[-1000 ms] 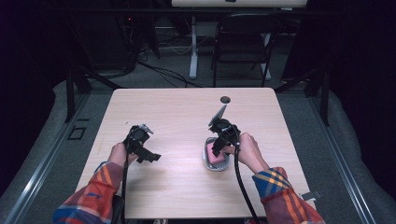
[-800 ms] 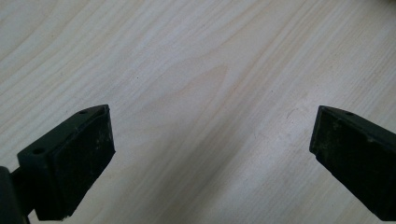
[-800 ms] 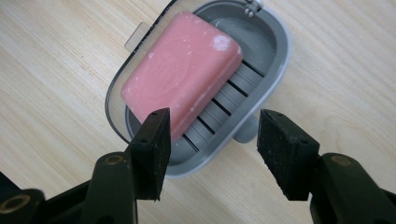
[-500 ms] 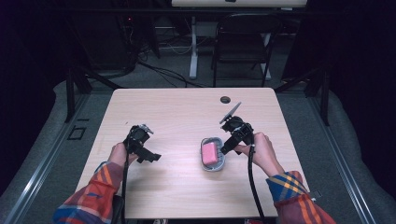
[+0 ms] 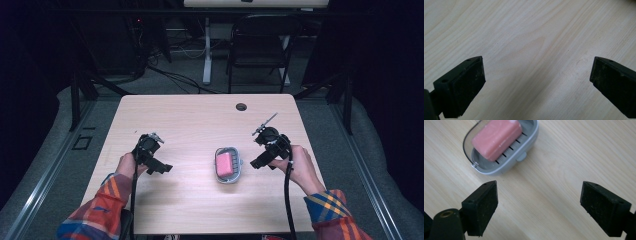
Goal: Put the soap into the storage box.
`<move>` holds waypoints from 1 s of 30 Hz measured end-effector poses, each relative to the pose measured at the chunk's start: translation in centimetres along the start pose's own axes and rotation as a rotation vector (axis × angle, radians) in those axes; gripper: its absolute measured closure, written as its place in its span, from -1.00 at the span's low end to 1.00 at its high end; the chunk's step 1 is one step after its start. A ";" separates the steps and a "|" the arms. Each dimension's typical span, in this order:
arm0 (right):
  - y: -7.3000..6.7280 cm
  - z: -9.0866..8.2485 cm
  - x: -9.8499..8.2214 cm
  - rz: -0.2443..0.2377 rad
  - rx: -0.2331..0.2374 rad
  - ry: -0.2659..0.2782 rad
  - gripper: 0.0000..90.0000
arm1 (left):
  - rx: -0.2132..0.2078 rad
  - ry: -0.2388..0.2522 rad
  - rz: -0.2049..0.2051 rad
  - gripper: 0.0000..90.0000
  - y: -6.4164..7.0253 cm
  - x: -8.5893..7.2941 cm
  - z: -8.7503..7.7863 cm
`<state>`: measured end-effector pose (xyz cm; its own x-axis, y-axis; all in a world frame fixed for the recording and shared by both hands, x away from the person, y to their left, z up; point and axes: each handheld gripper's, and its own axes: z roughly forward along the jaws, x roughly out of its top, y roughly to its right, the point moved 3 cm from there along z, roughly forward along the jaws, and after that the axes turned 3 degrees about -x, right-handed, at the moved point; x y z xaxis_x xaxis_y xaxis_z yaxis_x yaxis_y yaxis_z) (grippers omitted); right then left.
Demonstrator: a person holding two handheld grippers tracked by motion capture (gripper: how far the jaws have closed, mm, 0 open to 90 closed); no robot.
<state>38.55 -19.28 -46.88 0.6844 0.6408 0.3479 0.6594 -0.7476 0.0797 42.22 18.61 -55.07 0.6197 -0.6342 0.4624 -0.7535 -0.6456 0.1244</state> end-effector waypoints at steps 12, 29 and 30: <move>2.2 -0.2 -4.2 0.044 -0.042 0.015 -0.92 | 0.001 -0.002 -0.001 -1.00 0.0 0.0 0.0; 3.4 3.8 -12.2 0.057 -0.115 -0.043 -0.96 | 0.000 -0.024 -0.003 -1.00 -0.1 -0.1 0.5; 3.2 4.5 -12.5 0.070 -0.101 -0.037 -0.97 | 0.000 -0.024 -0.003 -1.00 -0.1 -0.1 0.5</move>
<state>33.45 -28.89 -55.16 0.7397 0.5914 0.3211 0.5766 -0.8030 0.1508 42.27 18.53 -55.54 0.6271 -0.6421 0.4409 -0.7516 -0.6475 0.1260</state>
